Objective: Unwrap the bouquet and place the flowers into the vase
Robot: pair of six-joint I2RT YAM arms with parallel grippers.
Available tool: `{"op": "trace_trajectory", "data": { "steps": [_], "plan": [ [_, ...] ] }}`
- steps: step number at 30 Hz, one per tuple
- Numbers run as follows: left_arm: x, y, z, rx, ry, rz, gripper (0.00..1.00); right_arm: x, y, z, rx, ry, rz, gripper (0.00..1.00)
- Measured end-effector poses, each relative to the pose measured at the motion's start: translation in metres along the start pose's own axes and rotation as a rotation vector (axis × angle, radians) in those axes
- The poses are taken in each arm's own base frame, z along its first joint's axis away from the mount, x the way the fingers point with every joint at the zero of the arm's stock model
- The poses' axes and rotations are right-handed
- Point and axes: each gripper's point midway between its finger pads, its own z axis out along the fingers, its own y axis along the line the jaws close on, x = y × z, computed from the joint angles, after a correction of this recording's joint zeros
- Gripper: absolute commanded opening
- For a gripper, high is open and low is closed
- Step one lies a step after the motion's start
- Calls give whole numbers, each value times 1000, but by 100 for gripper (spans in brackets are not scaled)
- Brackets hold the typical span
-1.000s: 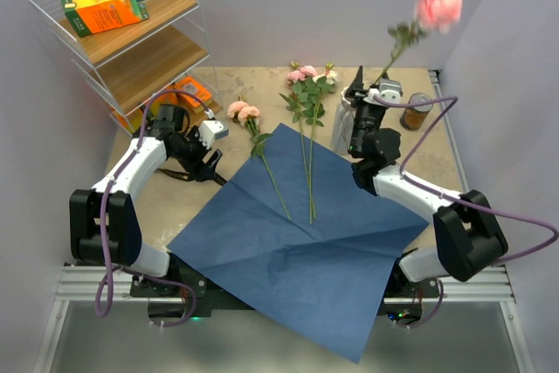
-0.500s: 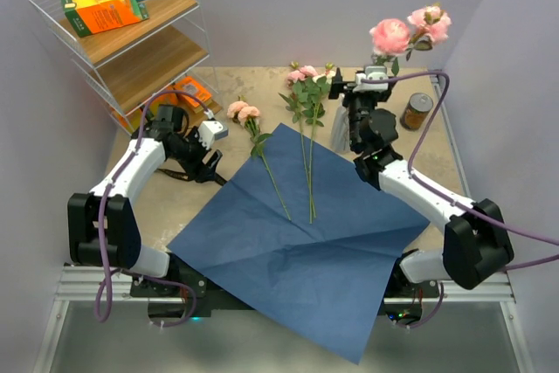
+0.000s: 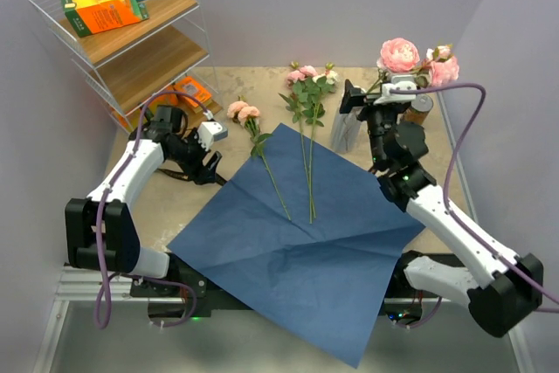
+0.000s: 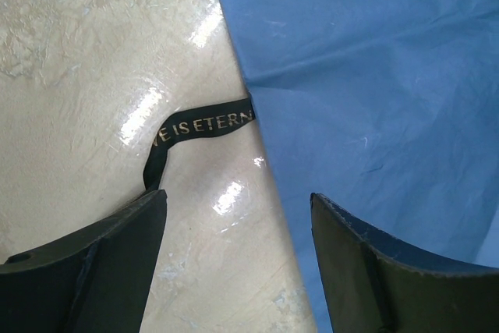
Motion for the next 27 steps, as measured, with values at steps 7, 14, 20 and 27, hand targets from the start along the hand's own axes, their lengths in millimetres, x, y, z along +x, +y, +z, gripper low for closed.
{"op": "trace_trajectory", "data": {
  "steps": [7, 14, 20, 27],
  "plan": [
    [-5, -1, -4, 3, -9, -6, 79, -44, -6, -32, -50, -2, 25, 99],
    [-8, -4, -6, 13, -19, -22, 79, -50, -1, -54, -136, 95, 43, 99],
    [-9, -7, -9, 16, -23, -24, 79, 4, 8, -78, -187, 307, 57, 99],
    [-11, -8, -12, 15, -32, -25, 79, 84, 12, -142, -255, 512, 82, 99]
  ]
}}
